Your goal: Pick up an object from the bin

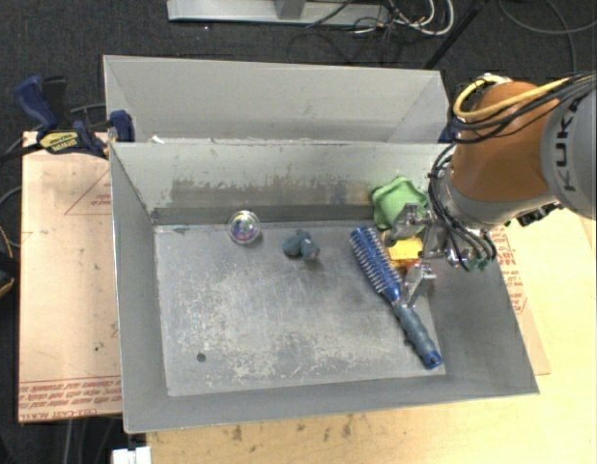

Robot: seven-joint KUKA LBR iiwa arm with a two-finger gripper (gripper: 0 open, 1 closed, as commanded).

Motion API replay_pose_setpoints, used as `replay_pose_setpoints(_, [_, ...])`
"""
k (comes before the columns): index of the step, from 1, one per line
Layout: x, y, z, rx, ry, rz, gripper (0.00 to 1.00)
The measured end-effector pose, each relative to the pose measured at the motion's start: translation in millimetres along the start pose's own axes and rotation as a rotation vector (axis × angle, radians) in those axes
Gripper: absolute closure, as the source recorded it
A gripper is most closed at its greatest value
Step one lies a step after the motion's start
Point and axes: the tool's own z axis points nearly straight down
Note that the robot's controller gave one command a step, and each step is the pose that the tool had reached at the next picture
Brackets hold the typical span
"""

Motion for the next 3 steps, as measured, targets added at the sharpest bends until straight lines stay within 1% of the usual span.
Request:
replay_pose_setpoints(1, [-39.7, -27.0, 59.6, -0.004, -0.008, -0.231, 0.00])
replay_pose_setpoints(2, [-38.1, -31.8, 60.9, 0.005, -0.006, -0.228, 1.00])
replay_pose_setpoints(3, [-57.4, -71.7, 3.6, 0.004, -0.008, -0.512, 1.00])
